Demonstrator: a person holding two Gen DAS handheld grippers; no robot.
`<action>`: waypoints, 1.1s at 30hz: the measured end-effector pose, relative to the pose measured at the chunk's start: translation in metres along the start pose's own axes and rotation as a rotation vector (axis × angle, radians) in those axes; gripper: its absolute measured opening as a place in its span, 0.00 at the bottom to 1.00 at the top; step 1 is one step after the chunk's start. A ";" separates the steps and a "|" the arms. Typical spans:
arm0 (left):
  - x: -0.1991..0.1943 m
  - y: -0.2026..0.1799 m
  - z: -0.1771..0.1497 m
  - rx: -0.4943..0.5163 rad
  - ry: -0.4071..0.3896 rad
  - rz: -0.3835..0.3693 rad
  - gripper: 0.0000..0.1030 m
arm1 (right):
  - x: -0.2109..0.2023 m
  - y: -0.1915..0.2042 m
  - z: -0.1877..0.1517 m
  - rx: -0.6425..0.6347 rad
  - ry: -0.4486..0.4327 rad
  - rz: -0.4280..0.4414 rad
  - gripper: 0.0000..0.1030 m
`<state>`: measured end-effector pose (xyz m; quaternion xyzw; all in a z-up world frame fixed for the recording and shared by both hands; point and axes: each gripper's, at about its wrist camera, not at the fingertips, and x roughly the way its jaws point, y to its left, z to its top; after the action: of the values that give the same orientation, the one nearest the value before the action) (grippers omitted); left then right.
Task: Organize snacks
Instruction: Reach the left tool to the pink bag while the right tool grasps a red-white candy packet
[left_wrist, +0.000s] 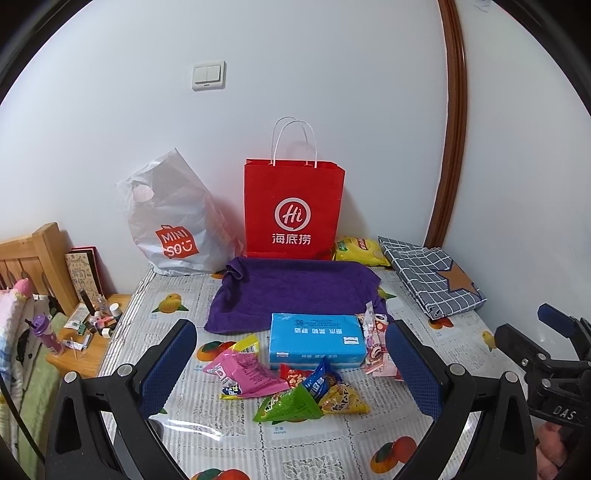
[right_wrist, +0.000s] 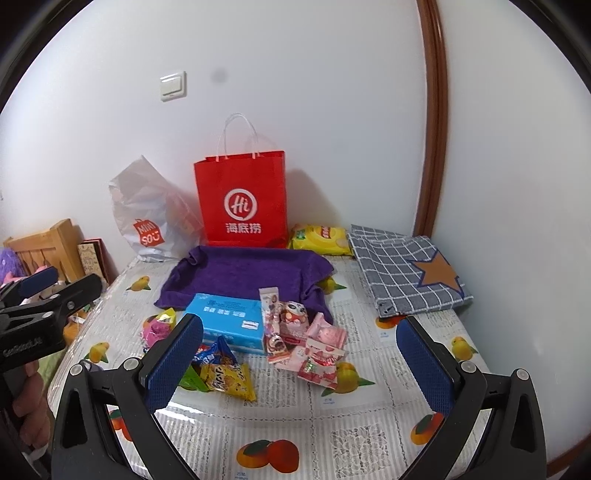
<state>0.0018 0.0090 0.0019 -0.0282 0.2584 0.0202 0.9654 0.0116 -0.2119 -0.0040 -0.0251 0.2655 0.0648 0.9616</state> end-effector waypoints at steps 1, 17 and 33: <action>0.001 0.001 0.000 0.003 -0.002 0.004 0.99 | 0.001 0.001 0.001 -0.002 -0.003 -0.001 1.00; 0.068 0.031 -0.020 0.010 0.112 0.089 0.99 | 0.072 -0.017 -0.024 -0.011 0.055 0.017 1.00; 0.143 0.076 -0.063 -0.088 0.266 0.089 0.99 | 0.198 -0.046 -0.087 0.109 0.333 -0.040 0.77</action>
<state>0.0898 0.0838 -0.1276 -0.0612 0.3839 0.0704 0.9187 0.1420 -0.2423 -0.1791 0.0116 0.4237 0.0260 0.9054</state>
